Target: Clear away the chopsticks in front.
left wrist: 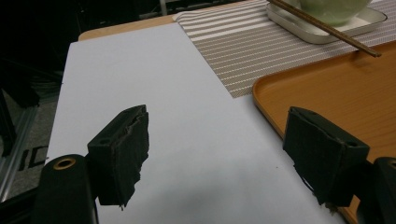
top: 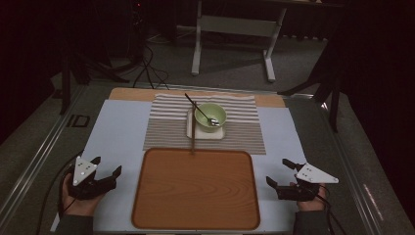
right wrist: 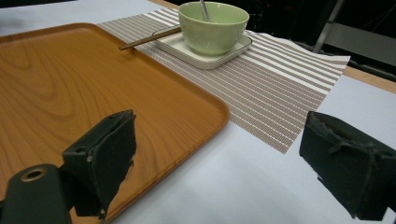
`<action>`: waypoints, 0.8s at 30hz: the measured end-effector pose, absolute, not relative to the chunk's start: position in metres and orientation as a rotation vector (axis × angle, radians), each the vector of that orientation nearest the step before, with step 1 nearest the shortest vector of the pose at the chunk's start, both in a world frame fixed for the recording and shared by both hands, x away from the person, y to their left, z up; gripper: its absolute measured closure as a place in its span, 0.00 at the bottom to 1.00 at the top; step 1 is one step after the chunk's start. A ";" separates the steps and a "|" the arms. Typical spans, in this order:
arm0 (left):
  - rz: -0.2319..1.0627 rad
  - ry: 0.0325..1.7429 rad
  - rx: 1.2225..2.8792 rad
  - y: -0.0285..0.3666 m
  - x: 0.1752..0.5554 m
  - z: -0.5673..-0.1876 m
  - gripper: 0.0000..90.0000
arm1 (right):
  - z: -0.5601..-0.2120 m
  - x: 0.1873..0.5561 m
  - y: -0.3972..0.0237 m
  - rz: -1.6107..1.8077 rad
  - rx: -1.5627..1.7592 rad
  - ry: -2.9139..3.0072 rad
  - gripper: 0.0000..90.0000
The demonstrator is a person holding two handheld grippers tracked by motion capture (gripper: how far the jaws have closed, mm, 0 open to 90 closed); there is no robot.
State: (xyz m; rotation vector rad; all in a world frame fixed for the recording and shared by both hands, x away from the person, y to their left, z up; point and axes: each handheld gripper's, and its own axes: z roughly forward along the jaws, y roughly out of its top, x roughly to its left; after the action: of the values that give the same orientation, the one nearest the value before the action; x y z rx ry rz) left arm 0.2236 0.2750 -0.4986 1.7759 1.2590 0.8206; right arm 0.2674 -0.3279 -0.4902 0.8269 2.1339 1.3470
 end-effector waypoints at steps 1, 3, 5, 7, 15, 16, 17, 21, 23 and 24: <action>0.818 1.258 1.777 0.275 0.224 -0.499 0.26 | -0.490 0.267 -0.328 1.350 0.826 2.133 0.12; 0.809 1.257 1.778 0.274 0.225 -0.499 0.27 | -0.490 0.267 -0.328 1.350 0.824 2.132 0.12; 0.797 1.254 1.774 0.273 0.226 -0.499 0.27 | -0.490 0.268 -0.328 1.349 0.824 2.132 0.12; 0.793 1.249 1.788 0.271 0.226 -0.499 0.28 | -0.490 0.268 -0.328 1.352 0.823 2.129 0.12; 0.765 1.262 1.796 0.266 0.235 -0.502 0.28 | -0.489 0.268 -0.327 1.354 0.822 2.126 0.12; 0.756 1.256 1.801 0.264 0.237 -0.501 0.29 | -0.489 0.268 -0.327 1.356 0.820 2.127 0.12; 0.755 1.251 1.804 0.263 0.237 -0.500 0.29 | -0.489 0.267 -0.327 1.358 0.818 2.125 0.12; 0.761 1.237 1.799 0.260 0.239 -0.496 0.29 | -0.489 0.267 -0.326 1.352 0.814 2.123 0.12; 0.768 1.227 1.794 0.259 0.241 -0.493 0.29 | -0.489 0.266 -0.326 1.345 0.814 2.131 0.12; 0.772 1.221 1.792 0.258 0.242 -0.492 0.29 | -0.489 0.267 -0.325 1.344 0.811 2.134 0.12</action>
State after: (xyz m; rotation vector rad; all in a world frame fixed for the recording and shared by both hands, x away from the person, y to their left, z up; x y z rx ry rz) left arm 0.2415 0.2578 -0.4919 1.7923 1.2207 0.7723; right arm 0.2665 -0.3253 -0.4895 0.8108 2.1343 1.3442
